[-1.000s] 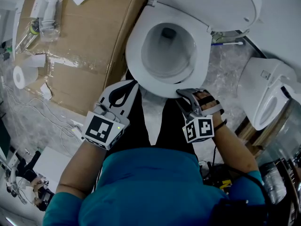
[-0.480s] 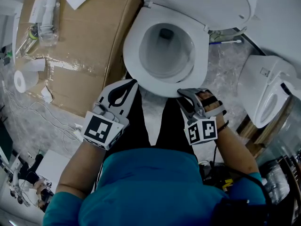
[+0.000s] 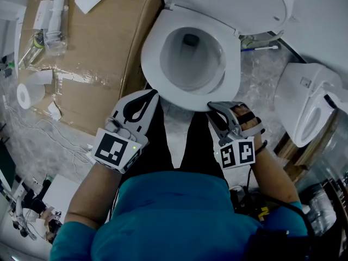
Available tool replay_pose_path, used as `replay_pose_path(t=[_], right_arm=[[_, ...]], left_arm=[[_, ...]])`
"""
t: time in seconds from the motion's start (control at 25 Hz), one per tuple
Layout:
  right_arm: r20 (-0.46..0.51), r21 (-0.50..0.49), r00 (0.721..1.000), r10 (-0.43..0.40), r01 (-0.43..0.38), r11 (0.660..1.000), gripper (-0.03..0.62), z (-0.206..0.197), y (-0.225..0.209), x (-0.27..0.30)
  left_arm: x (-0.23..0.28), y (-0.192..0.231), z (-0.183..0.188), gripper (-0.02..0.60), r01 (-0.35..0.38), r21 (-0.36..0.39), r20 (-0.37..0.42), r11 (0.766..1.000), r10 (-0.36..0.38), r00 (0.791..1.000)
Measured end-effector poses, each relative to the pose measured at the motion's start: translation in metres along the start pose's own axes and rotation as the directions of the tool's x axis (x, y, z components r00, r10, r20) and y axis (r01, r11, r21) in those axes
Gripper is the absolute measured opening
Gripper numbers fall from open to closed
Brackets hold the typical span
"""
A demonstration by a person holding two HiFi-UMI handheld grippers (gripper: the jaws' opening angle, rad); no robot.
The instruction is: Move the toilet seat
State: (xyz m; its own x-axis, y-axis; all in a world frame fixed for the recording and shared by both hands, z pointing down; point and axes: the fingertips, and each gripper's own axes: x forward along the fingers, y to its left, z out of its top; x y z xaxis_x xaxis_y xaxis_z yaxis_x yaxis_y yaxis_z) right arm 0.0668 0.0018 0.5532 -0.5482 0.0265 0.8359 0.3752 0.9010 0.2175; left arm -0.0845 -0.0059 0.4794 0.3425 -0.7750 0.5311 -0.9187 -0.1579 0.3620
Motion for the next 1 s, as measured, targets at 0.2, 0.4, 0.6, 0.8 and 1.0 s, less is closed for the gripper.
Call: replay_pose_path(t=[0.2, 0.4, 0.6, 0.8, 1.0], right_arm=[[0.008, 0.015, 0.999, -0.031, 0.031, 0.999, 0.072, 0.003, -0.011, -0.009], [0.015, 0.022, 0.998, -0.054, 0.054, 0.998, 0.069, 0.005, -0.020, -0.015], [0.024, 0.032, 0.996, -0.089, 0.088, 0.996, 0.063, 0.008, -0.032, -0.023], [0.043, 0.043, 0.993, -0.114, 0.112, 0.993, 0.058, 0.011, -0.044, -0.031], [0.061, 0.059, 0.986, -0.158, 0.155, 0.986, 0.053, 0.012, -0.058, -0.040]], left_arm=[[-0.002, -0.002, 0.004, 0.000, -0.003, 0.015, 0.010, 1.000, 0.002, 1.000], [-0.003, -0.001, 0.007, 0.000, -0.006, 0.015, 0.020, 1.000, 0.006, 1.000], [-0.002, -0.002, 0.009, 0.000, -0.004, 0.015, 0.027, 1.000, 0.003, 1.000], [-0.002, -0.004, 0.012, 0.000, 0.001, 0.017, 0.038, 1.000, -0.002, 0.999], [0.000, -0.007, 0.013, 0.000, 0.003, 0.021, 0.041, 1.000, -0.004, 0.999]])
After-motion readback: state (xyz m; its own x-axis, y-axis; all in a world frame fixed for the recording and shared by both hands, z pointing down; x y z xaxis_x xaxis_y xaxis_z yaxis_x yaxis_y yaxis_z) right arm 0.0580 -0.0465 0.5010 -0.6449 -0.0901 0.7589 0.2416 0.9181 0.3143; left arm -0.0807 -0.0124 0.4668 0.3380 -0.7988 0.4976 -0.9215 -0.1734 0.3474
